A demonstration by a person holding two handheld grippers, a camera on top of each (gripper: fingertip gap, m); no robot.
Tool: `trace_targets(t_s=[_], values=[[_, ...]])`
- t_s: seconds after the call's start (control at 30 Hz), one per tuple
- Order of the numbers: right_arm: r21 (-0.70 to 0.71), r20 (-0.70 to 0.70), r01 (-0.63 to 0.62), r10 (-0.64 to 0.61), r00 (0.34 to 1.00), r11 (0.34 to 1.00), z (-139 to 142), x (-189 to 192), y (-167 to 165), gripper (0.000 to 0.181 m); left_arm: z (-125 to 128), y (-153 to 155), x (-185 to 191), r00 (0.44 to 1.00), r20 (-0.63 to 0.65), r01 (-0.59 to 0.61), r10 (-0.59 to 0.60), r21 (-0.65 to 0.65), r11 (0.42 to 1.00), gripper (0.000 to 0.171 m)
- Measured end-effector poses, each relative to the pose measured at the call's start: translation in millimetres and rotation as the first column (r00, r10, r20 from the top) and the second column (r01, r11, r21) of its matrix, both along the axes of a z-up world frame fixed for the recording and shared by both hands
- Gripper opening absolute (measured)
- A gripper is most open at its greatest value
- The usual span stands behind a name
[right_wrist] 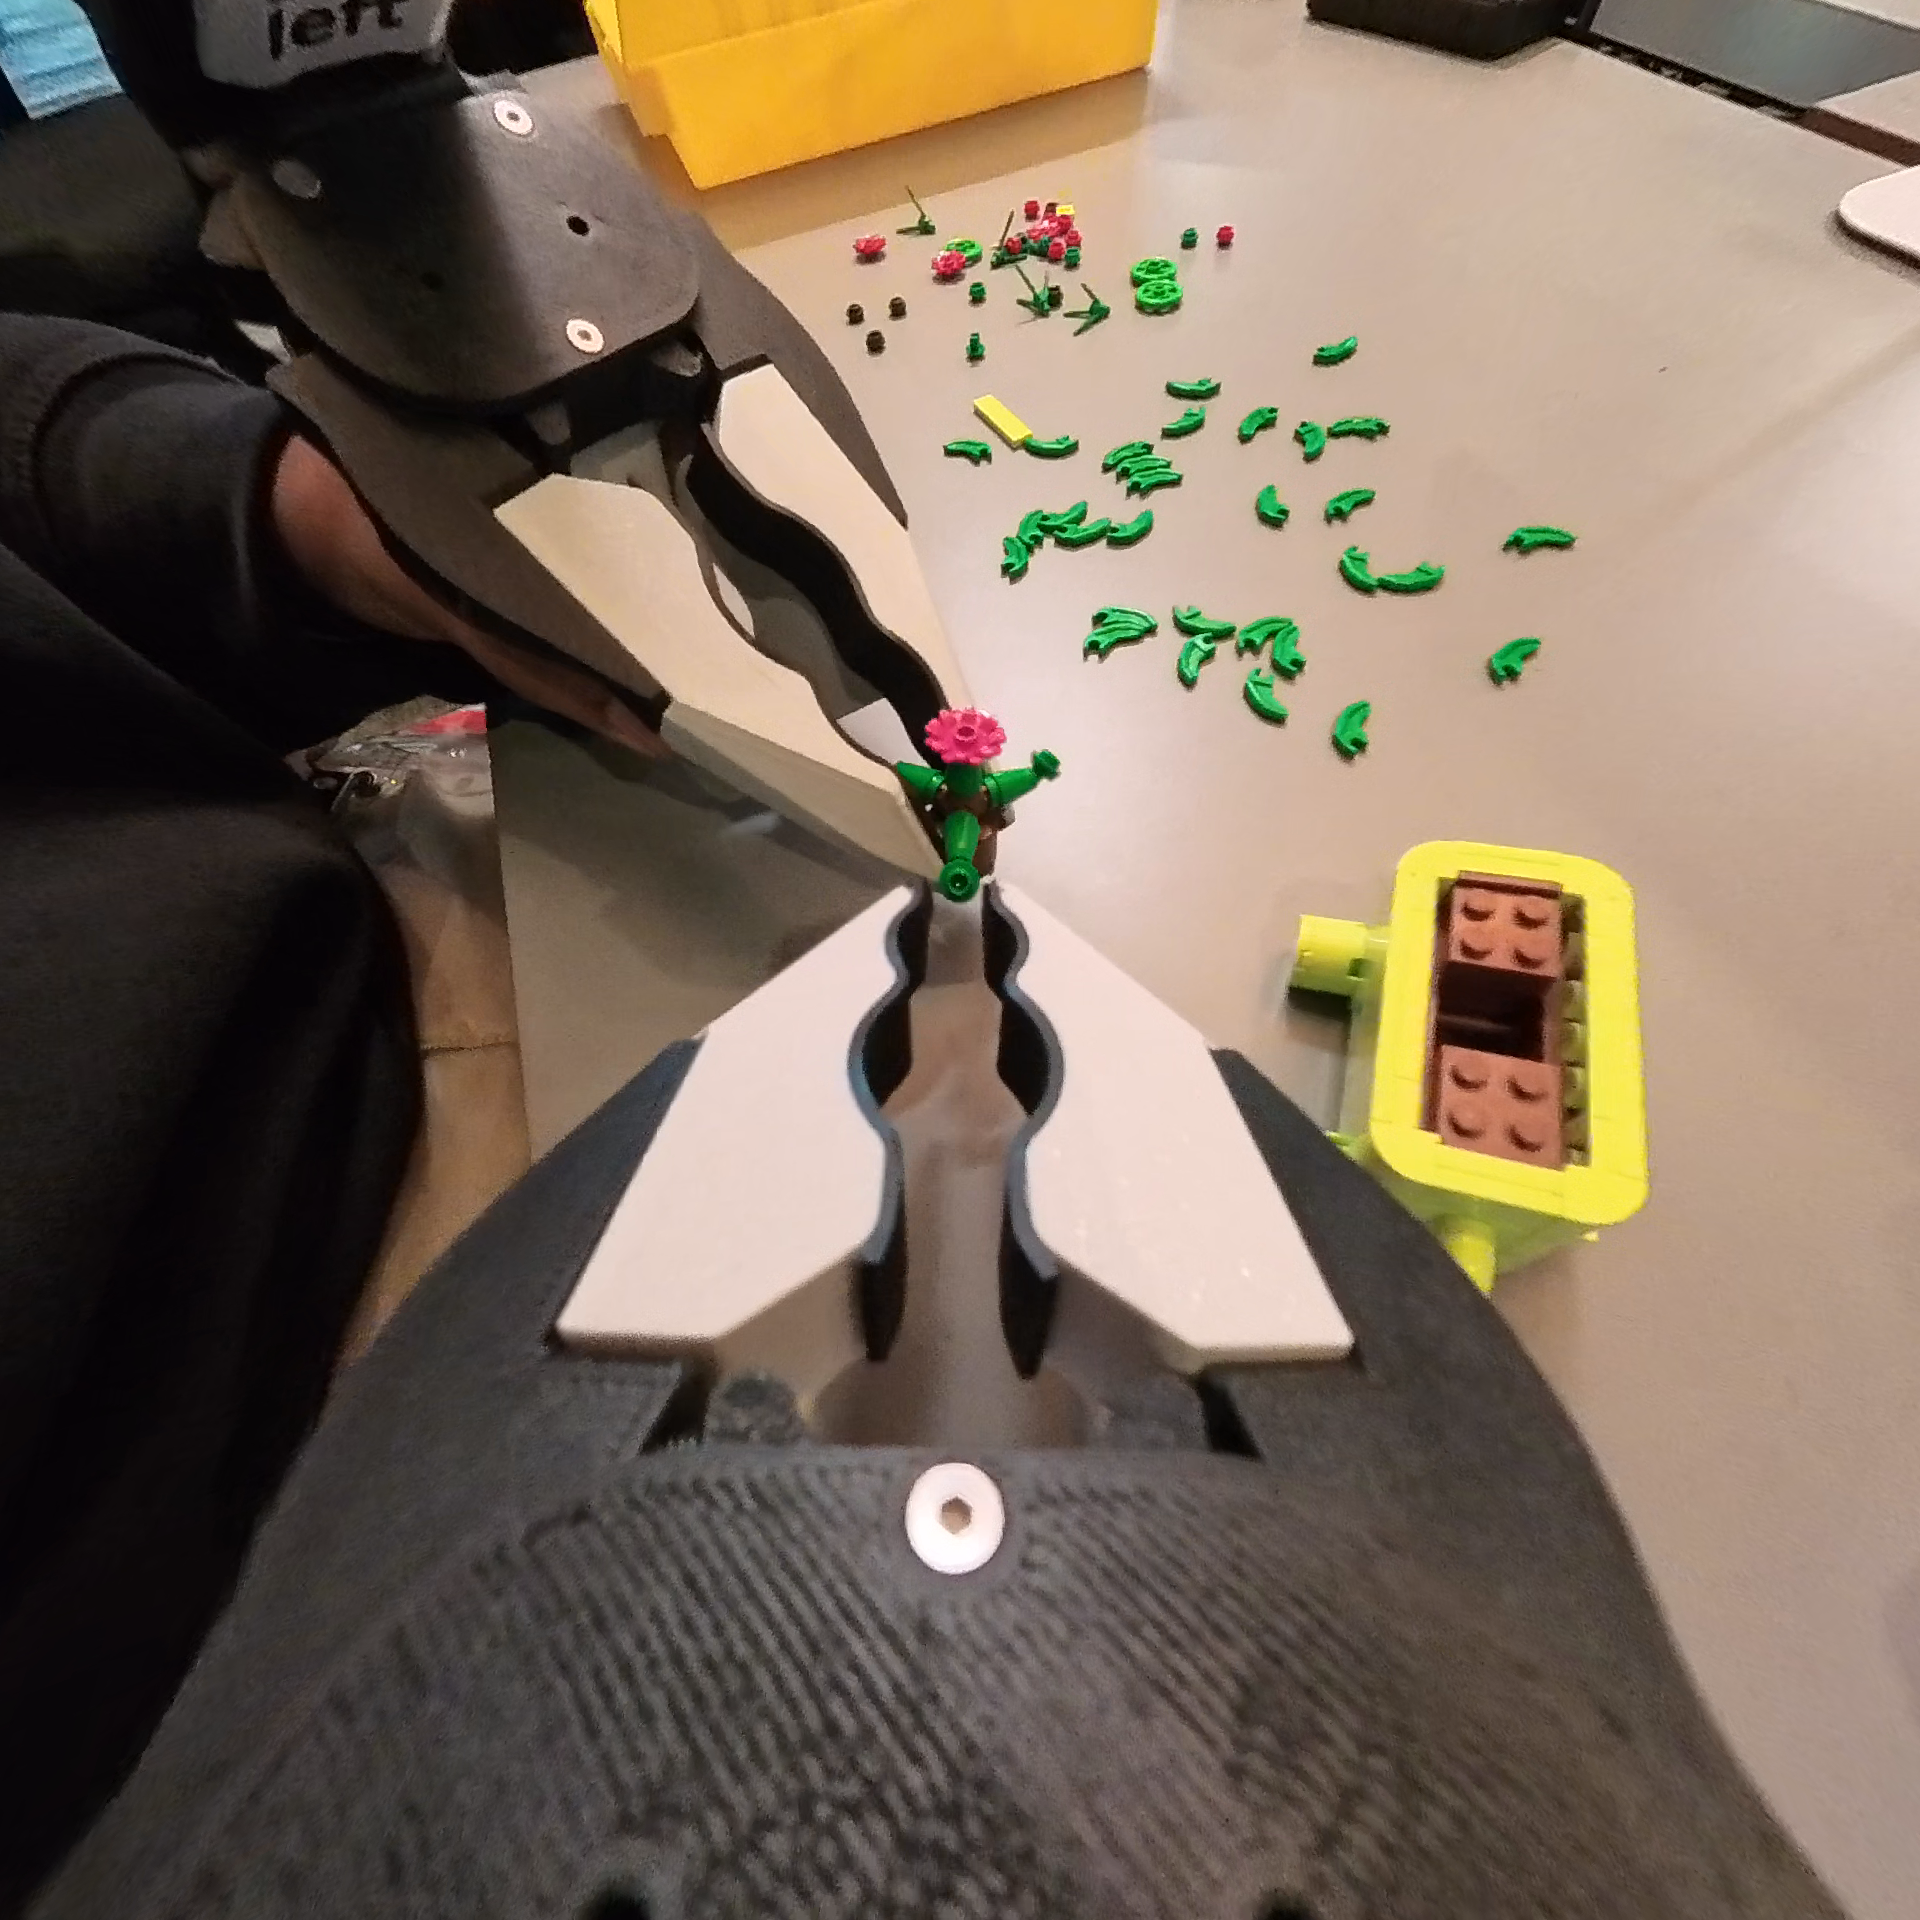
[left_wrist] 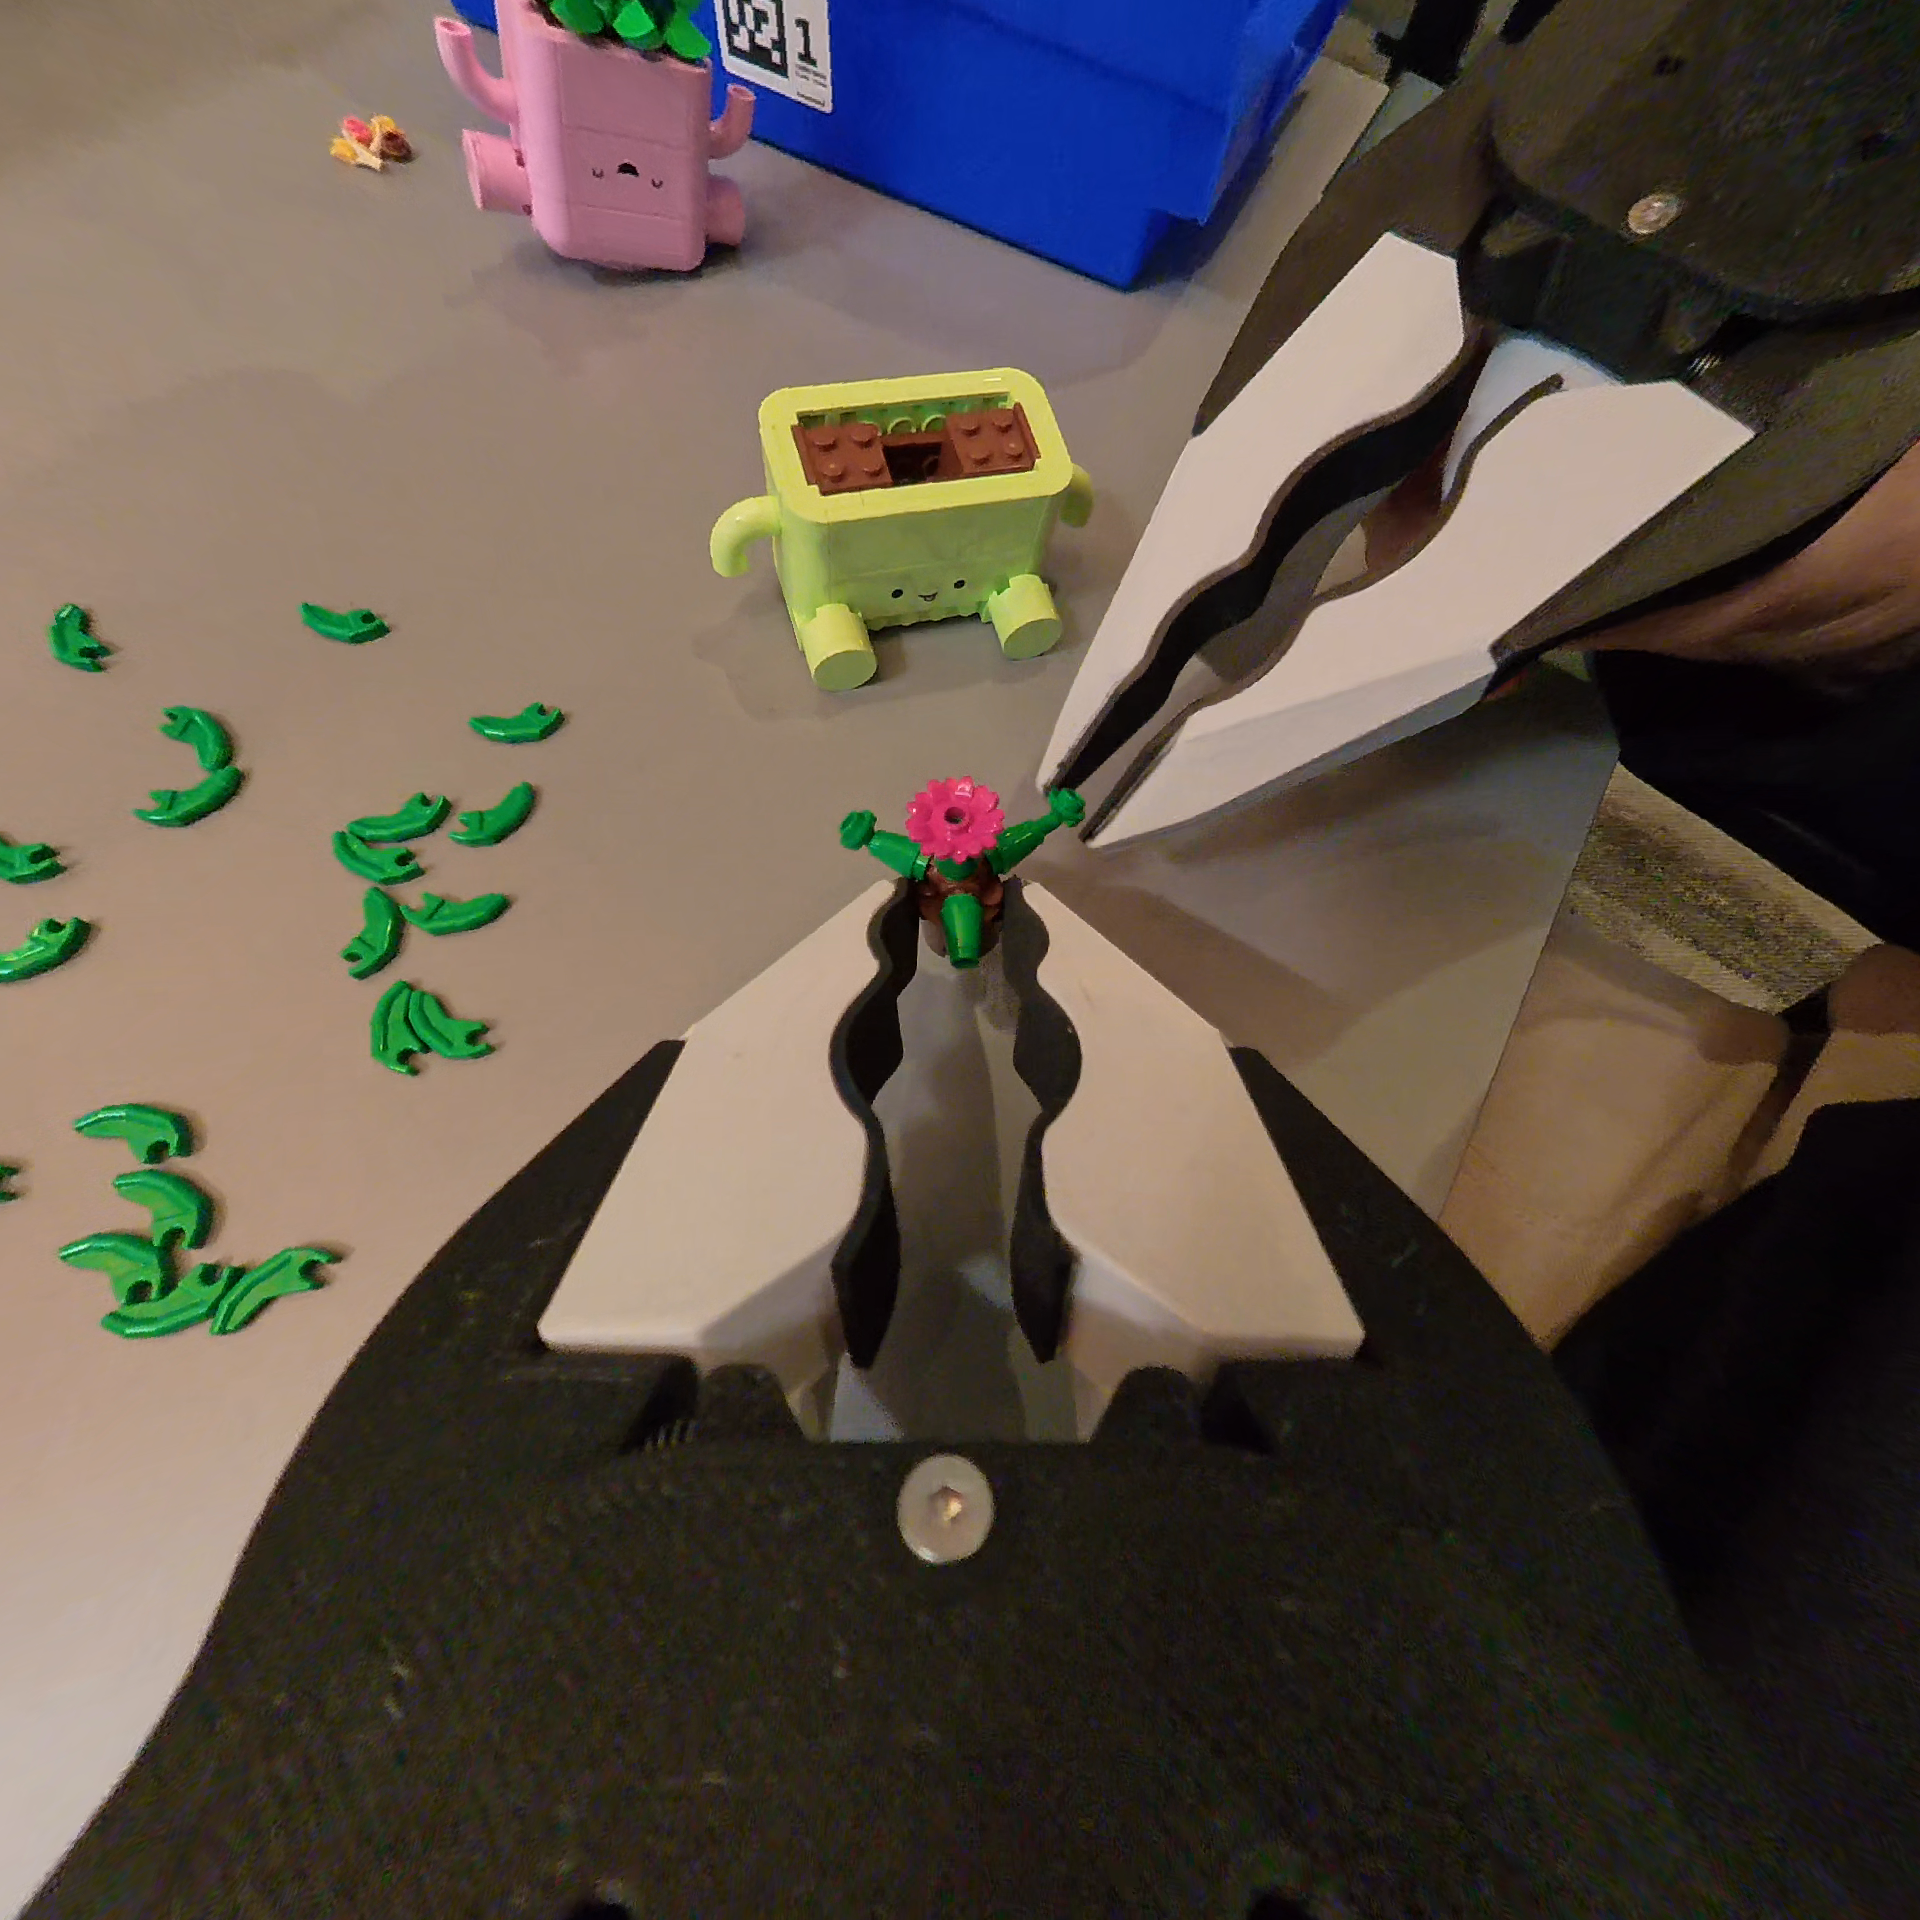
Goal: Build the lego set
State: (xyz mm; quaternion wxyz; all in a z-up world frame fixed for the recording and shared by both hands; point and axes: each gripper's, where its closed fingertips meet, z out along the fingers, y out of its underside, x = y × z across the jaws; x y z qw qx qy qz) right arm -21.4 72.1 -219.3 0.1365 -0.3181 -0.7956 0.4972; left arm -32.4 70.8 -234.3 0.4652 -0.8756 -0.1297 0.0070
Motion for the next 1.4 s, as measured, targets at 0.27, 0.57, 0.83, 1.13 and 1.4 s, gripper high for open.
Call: trace_targets(t_s=[0.27, 0.57, 0.83, 1.13, 1.4], values=[[0.001, 0.026, -0.015, 0.015, 1.000, 1.000, -2.8, 3.3, 0.7, 0.004, -1.4, 0.7, 2.8, 1.000, -0.019, 0.015, -0.015, -0.014, 1.000, 0.012], [0.033, 0.008, -0.016, 0.016, 1.000, 0.999, -5.4, 4.2, -0.2, 0.003, -4.2, -0.1, 4.6, 0.999, 0.034, 0.011, -0.011, -0.021, 1.000, 0.011], [0.046, 0.037, -0.030, 0.028, 0.999, 0.999, -9.9, 5.6, -1.1, 0.002, -8.6, -0.5, 6.1, 1.000, 0.026, 0.013, -0.012, -0.053, 0.999, 0.012], [0.102, 0.070, -0.038, 0.031, 0.997, 0.994, -20.2, 6.9, 0.5, 0.002, -17.4, 0.1, 8.1, 1.000, 0.007, 0.023, -0.022, -0.117, 0.993, 0.011], [0.099, 0.106, -0.062, 0.051, 0.993, 0.993, -23.3, 7.8, 0.0, 0.002, -20.0, 0.9, 9.3, 0.998, -0.058, 0.021, -0.030, -0.150, 0.988, 0.012]])
